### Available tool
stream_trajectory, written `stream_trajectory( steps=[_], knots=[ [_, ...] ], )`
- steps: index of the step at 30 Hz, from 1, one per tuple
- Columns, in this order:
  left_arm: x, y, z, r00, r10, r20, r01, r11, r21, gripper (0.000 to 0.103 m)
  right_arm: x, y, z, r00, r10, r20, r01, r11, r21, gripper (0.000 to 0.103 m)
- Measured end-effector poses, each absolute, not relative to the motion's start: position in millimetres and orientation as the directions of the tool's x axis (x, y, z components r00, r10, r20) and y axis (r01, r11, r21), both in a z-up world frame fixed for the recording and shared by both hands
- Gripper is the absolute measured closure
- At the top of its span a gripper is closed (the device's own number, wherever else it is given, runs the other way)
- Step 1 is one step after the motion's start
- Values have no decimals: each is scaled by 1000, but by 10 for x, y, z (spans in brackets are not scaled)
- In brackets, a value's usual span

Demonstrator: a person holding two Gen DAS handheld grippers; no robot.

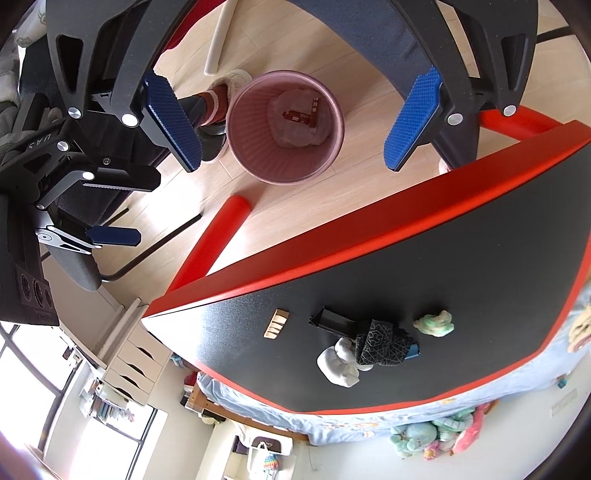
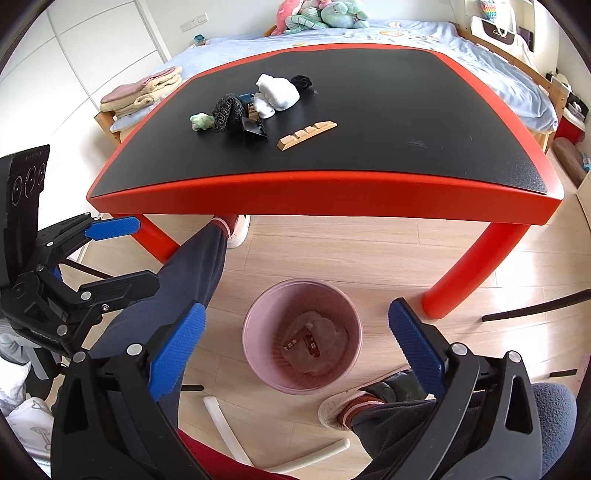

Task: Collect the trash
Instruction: 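Carry both red boxes over the pink wastebasket and open both grippers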

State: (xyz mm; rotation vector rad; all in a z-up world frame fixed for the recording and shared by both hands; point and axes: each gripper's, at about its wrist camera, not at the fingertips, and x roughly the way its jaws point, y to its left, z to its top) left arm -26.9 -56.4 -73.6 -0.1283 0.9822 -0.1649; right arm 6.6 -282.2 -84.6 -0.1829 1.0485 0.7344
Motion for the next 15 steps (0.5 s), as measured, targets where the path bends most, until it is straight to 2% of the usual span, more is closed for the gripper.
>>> stream_trajectory(
  steps=[15],
  knots=[
    [-259,-370,-640,567,-156,-809,35,986,-165,8,123,-2795,-706,303,475,-826,-639,744,194,4]
  ],
)
